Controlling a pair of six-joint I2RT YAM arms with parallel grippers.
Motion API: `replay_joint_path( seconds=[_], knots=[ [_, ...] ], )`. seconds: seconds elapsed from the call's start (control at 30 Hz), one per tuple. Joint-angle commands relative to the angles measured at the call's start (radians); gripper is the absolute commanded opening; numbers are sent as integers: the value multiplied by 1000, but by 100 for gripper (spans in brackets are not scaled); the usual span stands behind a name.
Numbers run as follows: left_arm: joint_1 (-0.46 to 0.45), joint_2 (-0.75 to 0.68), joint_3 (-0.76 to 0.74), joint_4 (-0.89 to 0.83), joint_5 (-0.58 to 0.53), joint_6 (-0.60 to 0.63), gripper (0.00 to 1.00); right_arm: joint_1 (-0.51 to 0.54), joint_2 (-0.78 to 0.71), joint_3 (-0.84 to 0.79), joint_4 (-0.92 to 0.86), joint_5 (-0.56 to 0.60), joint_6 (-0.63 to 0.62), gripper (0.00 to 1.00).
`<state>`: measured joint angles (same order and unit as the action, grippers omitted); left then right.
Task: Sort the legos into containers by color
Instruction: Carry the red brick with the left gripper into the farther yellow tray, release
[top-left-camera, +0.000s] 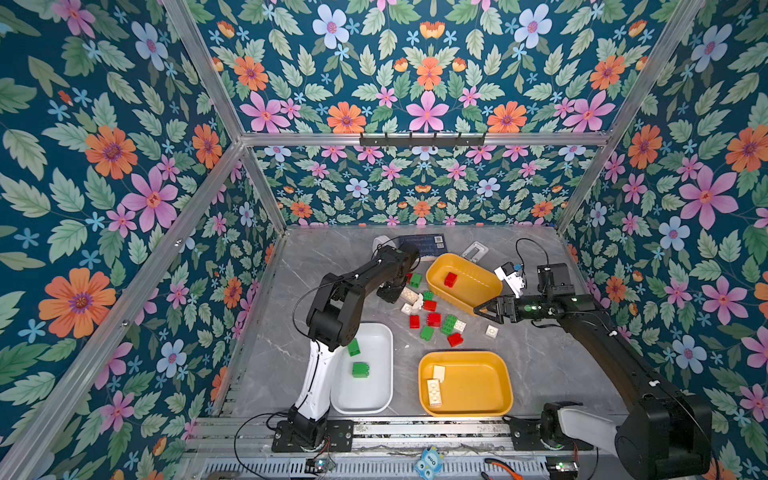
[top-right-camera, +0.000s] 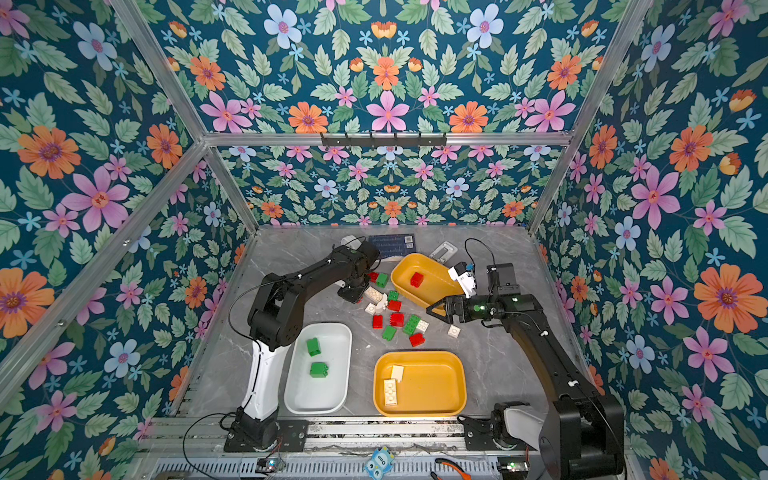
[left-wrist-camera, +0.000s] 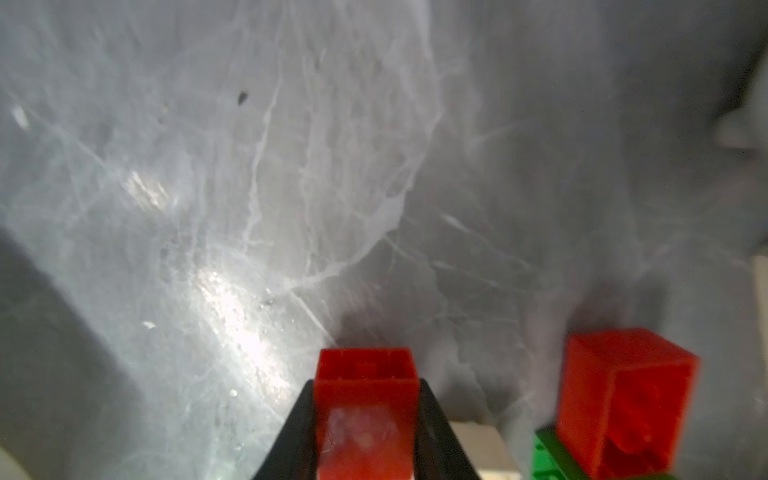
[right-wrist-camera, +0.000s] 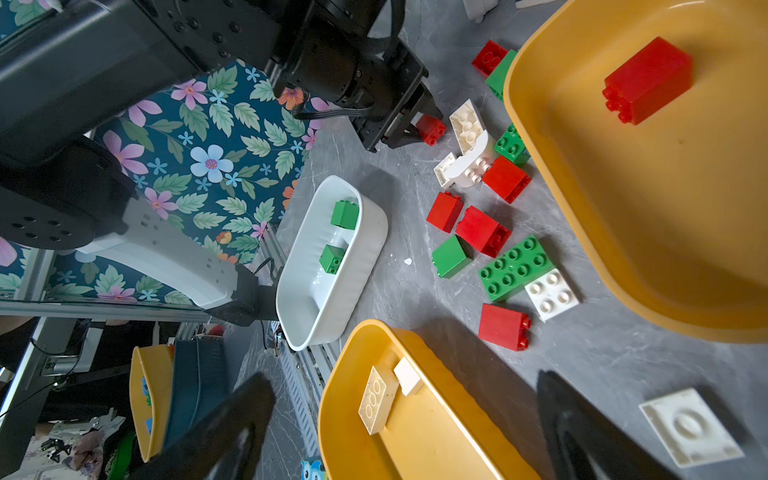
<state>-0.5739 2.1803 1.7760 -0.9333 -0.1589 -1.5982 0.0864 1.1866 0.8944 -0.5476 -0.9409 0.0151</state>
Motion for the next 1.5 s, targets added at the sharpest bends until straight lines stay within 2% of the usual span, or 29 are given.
replay_joint_path(
  seconds=[0.0,0.27,0.4,0.67,0.87,0.97,1.03,1.13,1.27,1.37,1.47],
  knots=[
    [2,-48,27,-35,-69,135,17,-6,-4,5,27,-4,-3,99],
    [-34,-105,184,51,6,632,21,-24,-4,25,31,-3,-1,99],
    [-62,-91,235,131,84,736,22,-26,0,36,31,-5,0,99],
    [-142,69,439,161,110,902,23,-27,-4,56,9,5,-5,99],
    [-158,141,453,212,153,963,25,-31,-19,44,-6,13,-10,99],
    [-159,168,453,191,133,975,27,-31,-30,38,-11,17,-10,99],
    [-159,177,448,185,124,990,35,-31,-36,35,-16,20,-9,99],
    [-158,167,439,193,128,1013,54,-32,-42,29,-21,25,-12,99],
    [-161,131,438,179,123,1069,68,-34,-46,28,-24,25,-12,99],
    [-158,98,433,115,94,1087,70,-33,-41,34,-23,23,-12,99],
    [-156,25,356,96,66,1072,70,-33,-35,39,-24,16,-12,99]
  ],
)
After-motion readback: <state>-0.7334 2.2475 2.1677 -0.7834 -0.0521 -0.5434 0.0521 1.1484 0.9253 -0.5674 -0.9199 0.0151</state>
